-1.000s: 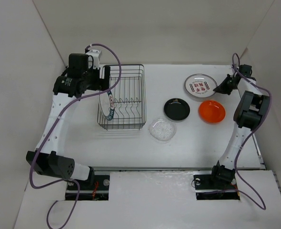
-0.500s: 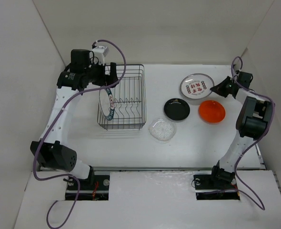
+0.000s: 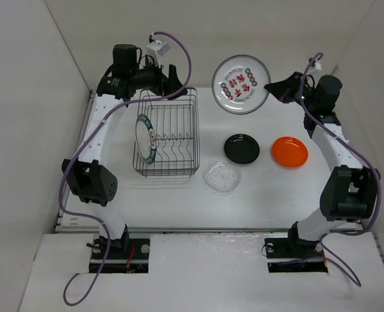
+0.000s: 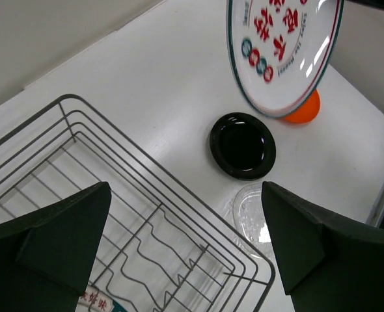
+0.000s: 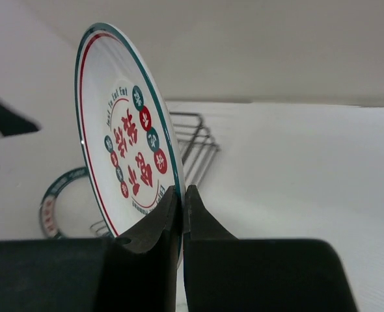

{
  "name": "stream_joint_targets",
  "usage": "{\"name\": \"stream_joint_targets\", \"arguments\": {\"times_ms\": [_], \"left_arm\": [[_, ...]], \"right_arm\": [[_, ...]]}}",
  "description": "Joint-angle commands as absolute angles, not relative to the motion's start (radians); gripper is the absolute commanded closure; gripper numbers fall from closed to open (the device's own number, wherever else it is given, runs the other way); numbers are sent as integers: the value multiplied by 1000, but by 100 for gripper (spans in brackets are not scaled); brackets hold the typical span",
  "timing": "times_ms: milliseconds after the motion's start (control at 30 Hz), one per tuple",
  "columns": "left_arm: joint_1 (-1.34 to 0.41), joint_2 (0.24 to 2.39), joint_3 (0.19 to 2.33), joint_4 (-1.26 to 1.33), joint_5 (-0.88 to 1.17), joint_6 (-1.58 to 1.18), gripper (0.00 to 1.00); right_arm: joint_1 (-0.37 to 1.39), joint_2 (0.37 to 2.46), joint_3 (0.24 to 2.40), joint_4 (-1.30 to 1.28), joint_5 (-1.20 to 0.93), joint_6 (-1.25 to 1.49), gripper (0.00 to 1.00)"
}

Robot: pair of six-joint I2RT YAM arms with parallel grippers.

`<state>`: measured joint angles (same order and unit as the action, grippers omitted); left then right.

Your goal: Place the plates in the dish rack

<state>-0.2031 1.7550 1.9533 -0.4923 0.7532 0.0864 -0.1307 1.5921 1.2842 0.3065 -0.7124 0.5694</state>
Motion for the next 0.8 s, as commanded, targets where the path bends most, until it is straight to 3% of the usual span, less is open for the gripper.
{"name": "stream_joint_targets", "arguments": {"times_ms": [0, 533, 633, 767], "left_arm": [[-209, 1810, 2028, -460, 874, 58, 0], [-209, 1821, 1977, -410, 1088, 0, 0], [-209, 1789, 1956, -384, 999, -12, 0], [-199, 1706, 1866, -275, 724, -81, 0]], "right_arm": [[-55, 1528, 1269, 394, -790, 555, 100], [149, 1470, 1279, 365, -695, 555, 100], [138, 1470, 1279, 322, -640, 545, 100], [127, 1424, 1279, 235, -576, 467, 100]]}}
